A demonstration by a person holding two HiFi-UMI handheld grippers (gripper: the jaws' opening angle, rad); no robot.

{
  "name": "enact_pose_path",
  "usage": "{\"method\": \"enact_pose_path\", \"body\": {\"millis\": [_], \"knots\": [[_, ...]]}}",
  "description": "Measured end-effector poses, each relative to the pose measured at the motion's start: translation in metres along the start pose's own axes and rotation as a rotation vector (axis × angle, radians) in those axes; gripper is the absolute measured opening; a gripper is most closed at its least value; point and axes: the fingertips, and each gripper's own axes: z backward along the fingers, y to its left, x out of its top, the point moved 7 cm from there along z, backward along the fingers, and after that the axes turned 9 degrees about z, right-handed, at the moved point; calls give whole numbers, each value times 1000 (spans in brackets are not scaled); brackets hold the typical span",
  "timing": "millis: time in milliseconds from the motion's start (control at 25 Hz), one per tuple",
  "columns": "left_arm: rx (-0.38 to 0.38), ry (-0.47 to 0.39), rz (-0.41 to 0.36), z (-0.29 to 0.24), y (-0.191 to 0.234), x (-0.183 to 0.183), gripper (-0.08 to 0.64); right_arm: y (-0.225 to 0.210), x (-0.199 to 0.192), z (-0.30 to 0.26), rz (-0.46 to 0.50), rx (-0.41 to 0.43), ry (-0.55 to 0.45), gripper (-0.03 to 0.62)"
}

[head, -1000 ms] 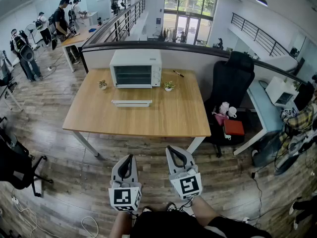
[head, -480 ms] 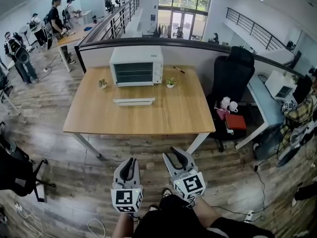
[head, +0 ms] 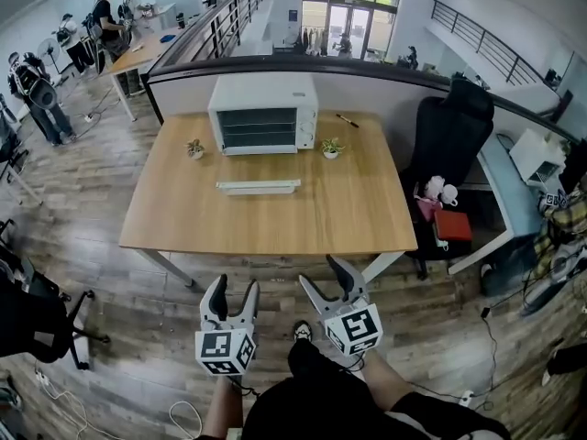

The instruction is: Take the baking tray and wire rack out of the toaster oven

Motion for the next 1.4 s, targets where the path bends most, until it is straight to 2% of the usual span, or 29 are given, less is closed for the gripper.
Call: {"method": "enact_pose_path", "body": {"millis": [440,640,1000,1120,1280,1400], "knots": [[8,30,27,-122,25,27,259,-85,-7,-102,-10,0,28,272],[9,29,6,-169,31,41,259,-120,-10,-138,-9,4,16,281],[32,76,11,-226,53,45,259,-152,-25,-193,-52,33,37,313],[24,77,43,-249,66,47,259,-163,-32,-215,-76,28,47,314],[-34,73,128,-292,85,51,259,-183,-42,-252,-126,10,57,314],[-61,93,152,-322,100,53,259,-194,-45,-278,-161,-3,69,314]]}}
